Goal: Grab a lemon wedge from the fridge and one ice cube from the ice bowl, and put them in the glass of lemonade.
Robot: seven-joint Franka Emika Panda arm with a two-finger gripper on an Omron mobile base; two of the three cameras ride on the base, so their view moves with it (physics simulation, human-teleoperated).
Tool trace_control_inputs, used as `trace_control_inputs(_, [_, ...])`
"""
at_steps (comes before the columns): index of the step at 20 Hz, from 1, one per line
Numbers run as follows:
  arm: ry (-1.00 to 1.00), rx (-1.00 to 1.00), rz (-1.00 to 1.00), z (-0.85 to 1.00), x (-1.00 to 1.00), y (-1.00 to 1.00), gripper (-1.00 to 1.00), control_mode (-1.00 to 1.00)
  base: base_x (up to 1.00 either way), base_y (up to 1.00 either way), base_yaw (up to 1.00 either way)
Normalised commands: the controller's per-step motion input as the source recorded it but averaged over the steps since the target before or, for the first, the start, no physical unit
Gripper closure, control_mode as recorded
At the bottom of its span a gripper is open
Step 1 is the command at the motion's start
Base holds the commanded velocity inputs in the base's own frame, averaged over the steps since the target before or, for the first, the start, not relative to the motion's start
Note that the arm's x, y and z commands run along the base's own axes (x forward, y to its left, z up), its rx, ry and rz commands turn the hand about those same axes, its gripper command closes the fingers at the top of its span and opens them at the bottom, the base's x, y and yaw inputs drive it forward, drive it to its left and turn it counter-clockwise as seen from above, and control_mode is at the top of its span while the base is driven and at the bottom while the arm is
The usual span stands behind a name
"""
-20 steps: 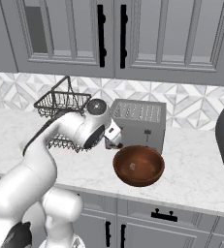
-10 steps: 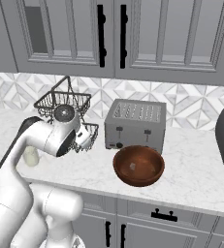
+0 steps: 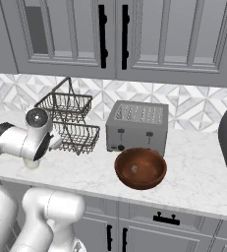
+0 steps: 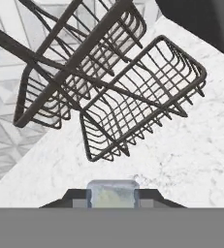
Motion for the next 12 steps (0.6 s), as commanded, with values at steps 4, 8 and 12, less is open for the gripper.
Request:
trace_control_inputs(4, [0.02,0.14,0.05,0.00,0.00,0.94,1.00,-1.00,0.00,0.00,0.00])
trace_control_inputs(8, [0.02,0.14,0.05,0.00,0.00,0.66,1.00,-1.00,0.00,0.00,0.00])
trace_control_inputs(12, [0.10,0.14,0.06,0.00,0.04,0.25,1.00,-1.00,0.00,0.00,0.00])
